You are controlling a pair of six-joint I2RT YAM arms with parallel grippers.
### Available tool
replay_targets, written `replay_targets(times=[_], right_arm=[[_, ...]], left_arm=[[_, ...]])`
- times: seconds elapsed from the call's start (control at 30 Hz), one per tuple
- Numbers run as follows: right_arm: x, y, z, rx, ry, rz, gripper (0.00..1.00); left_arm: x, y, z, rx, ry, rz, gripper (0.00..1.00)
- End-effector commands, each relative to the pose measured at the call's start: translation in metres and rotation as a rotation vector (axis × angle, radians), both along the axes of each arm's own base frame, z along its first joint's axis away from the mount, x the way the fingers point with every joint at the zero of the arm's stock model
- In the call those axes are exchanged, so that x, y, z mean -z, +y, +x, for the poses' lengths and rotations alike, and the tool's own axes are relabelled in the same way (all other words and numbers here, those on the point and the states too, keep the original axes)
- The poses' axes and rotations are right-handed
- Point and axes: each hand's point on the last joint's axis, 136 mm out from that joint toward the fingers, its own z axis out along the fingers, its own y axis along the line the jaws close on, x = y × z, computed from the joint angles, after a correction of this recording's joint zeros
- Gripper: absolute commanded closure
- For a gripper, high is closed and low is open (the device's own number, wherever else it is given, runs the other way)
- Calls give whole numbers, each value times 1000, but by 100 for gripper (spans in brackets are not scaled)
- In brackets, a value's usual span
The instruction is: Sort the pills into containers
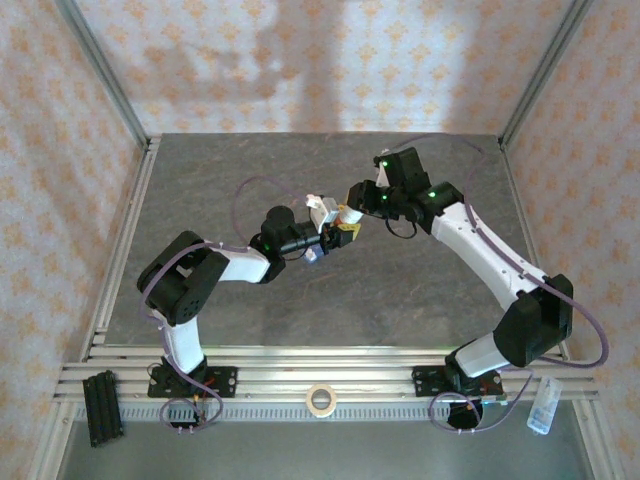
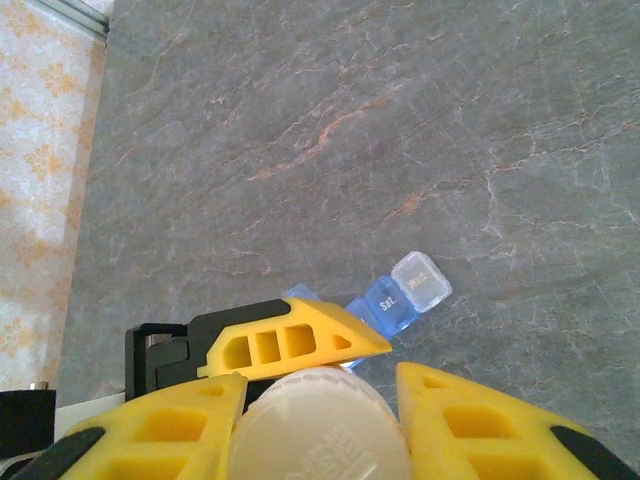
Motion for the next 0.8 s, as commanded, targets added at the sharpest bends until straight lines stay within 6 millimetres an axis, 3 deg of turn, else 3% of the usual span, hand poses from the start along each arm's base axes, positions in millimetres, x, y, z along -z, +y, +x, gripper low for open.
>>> replay_targets(times=[0.0, 0.13, 0.23, 0.37, 0.5, 0.77], right_arm=[[10, 3, -13, 21, 62, -13, 71], [9, 6, -14, 4, 58, -3, 65], [9, 4, -14, 9, 52, -9, 53], [8, 2, -14, 15, 45, -18, 45], [8, 1, -13, 17, 42, -22, 45], [2, -1, -9, 40, 21, -23, 58]], left_arm=[[-44, -1, 1, -20, -150, -74, 100], [-43, -1, 2, -20, -149, -74, 100], [-44, -2, 1, -17, -148, -75, 100], [-44, -2, 1, -14, -148, -75, 100], [-44, -2, 1, -15, -147, -75, 100], [-44, -2, 1, -16, -145, -76, 100]])
